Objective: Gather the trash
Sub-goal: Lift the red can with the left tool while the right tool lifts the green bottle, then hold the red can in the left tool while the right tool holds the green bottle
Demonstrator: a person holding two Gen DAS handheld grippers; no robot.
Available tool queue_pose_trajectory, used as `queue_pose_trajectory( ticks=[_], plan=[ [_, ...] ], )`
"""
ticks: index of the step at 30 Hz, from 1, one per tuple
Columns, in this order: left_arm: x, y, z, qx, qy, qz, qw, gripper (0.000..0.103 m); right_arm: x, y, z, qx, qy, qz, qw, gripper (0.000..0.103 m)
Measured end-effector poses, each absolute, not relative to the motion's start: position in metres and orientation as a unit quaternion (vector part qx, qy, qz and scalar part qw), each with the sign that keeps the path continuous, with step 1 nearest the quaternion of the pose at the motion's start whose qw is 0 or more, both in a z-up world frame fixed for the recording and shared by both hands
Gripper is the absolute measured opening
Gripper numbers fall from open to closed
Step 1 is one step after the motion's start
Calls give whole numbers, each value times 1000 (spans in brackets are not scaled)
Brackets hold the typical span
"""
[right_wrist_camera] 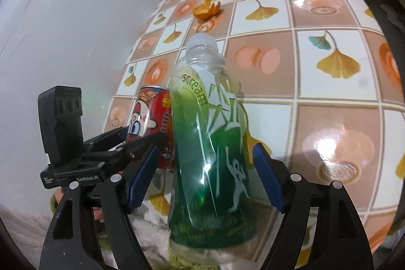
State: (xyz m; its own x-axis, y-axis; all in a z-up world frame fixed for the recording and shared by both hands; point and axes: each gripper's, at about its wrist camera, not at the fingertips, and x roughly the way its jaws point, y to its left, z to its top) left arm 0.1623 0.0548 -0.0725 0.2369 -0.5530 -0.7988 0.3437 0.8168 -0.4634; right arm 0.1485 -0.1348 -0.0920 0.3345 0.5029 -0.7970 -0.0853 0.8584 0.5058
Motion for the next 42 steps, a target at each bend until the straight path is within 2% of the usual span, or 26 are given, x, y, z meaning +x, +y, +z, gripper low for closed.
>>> queue_pose_trajectory(
  ticks=[6,8,10,34,36,42],
  plan=[
    [168,55,-75,-105,553,-285,776,72,152,-135,-98,201,553,189,787,70],
    [172,57,-75,-112,553,-283,775,72,152,-138,-100,207,554,188,784,60],
    [174,57,-75,-113,552,-283,776,72,152,-141,-102,217,555,188,781,55],
    [163,43,-68,-62,524,-276,803,70,149,-152,-106,239,557,171,777,59],
    [161,41,-68,-53,521,-275,806,69,149,-151,-109,244,557,175,774,55],
    [159,39,-67,-42,516,-275,810,69,149,-155,-112,259,551,177,774,54]
  ],
)
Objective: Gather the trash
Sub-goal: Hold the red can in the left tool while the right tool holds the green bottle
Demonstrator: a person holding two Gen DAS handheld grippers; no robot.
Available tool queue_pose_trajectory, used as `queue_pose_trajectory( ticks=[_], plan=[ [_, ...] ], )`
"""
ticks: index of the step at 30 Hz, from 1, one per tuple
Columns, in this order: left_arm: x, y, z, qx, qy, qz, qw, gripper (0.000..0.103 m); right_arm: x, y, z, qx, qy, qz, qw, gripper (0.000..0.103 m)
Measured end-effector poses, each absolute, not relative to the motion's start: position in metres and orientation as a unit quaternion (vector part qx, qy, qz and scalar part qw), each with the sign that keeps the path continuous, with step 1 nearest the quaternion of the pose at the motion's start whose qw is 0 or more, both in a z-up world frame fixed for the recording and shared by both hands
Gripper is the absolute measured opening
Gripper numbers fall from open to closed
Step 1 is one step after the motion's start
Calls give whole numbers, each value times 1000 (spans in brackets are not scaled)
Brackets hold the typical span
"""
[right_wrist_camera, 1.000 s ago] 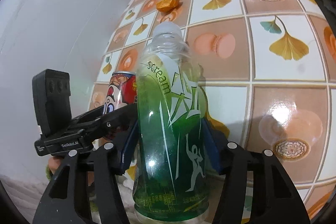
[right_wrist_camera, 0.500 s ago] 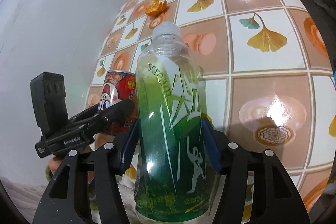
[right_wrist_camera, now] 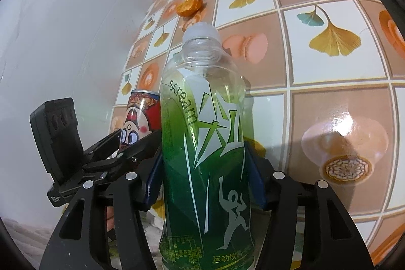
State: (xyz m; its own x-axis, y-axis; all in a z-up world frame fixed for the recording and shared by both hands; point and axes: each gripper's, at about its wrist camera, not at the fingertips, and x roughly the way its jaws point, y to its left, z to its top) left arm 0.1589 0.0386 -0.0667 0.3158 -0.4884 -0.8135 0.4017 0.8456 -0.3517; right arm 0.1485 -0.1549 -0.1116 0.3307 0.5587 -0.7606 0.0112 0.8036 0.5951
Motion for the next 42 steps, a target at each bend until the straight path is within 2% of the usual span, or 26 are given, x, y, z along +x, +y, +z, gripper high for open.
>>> queue_pose_trajectory(
  ticks=[42],
  plan=[
    [147,29,-50,-6,481,-269,834,69,133,-167,-96,268,534,174,783,54]
  ],
)
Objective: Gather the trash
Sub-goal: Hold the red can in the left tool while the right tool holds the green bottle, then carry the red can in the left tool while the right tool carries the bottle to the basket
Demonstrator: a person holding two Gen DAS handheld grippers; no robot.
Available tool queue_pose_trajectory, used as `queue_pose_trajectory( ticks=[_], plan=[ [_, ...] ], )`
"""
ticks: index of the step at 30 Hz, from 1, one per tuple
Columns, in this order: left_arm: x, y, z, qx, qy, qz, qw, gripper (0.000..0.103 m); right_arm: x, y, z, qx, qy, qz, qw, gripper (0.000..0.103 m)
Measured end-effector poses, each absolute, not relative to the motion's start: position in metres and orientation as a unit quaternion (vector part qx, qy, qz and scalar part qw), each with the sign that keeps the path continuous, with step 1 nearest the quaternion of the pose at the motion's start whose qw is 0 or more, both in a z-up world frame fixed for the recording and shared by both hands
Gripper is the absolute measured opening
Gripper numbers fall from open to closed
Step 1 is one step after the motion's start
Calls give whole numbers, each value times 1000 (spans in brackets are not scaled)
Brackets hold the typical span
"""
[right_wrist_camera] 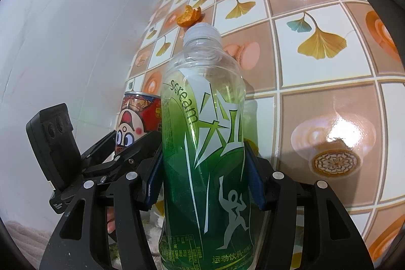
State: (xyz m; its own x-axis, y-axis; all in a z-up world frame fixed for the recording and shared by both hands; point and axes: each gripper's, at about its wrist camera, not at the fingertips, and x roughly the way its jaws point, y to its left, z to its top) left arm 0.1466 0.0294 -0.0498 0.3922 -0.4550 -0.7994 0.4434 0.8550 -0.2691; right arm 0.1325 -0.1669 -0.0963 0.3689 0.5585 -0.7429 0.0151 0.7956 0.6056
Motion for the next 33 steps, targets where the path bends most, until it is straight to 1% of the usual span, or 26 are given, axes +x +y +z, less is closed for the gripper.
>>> queue_pose_trajectory(
  ticks=[21,26,33],
  plan=[
    [132,11,-26,10,457,-280,844,69,107,-189,-77,281,500,181,799,54],
    [130,-2,-17,12,452,-300,840,69,94,-200,-71,290,484,173,807,54],
    [130,-42,-4,23,447,-349,823,69,64,-235,-64,318,451,148,820,54]
  ],
)
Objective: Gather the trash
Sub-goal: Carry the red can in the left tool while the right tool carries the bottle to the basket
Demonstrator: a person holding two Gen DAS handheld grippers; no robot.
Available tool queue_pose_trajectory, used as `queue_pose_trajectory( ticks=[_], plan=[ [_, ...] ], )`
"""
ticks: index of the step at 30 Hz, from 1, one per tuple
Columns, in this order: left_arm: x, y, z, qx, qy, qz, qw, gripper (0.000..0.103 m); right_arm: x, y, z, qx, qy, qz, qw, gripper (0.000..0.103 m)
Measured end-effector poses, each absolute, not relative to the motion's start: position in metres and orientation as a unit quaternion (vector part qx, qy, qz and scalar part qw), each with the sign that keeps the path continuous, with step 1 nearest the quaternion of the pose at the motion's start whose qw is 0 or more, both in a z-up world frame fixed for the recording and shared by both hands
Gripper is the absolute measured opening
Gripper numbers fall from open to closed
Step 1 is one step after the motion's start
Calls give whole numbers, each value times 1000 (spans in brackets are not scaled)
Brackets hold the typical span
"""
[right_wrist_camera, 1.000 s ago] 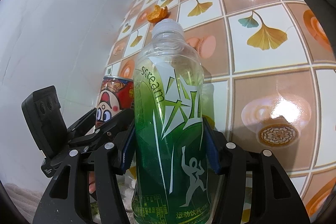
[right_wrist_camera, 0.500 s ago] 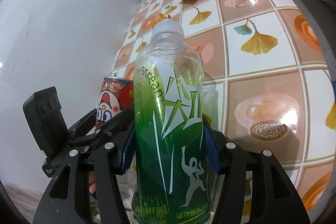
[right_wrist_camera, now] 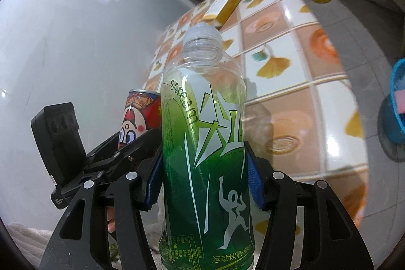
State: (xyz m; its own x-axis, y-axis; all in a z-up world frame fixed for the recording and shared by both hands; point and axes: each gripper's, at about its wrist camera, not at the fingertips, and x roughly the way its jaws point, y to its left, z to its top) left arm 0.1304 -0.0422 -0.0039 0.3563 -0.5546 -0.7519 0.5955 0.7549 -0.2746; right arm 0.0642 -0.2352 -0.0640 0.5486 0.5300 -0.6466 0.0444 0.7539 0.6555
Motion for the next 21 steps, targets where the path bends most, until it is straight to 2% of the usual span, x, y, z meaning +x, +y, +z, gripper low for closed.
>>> queue_pose_trajectory(
  ticks=[14,21],
  plan=[
    [122,-187,21,70,442,-478,756,69,-18,-351,-55,395,365,42,842,54],
    [126,-272,17,97,459,-524,711,69,-72,-409,-79,424,343,-71,835,54]
  ],
)
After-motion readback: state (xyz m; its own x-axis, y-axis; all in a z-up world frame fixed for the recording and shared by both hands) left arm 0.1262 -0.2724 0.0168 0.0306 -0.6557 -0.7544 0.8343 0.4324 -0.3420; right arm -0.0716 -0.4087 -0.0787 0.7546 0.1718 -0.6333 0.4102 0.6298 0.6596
